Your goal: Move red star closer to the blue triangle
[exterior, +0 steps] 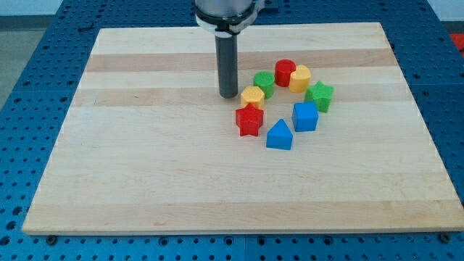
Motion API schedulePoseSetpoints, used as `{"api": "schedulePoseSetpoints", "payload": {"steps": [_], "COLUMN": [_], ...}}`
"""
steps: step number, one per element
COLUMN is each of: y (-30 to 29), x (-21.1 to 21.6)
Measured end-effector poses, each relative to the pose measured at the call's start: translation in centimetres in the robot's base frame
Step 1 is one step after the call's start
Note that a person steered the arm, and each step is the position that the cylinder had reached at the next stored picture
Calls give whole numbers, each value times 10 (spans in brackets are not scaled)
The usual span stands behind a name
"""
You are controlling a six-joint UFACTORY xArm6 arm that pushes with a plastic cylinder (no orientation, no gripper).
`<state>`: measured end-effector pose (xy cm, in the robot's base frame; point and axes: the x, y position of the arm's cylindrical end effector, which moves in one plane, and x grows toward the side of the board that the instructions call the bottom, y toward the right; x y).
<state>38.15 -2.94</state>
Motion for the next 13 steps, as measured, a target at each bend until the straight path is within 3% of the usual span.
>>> {"api": "schedulePoseSetpoints", "payload": {"steps": [5, 6, 10, 13], "y": [-95, -115, -82, -44], "x": [0, 17, 92, 81]}}
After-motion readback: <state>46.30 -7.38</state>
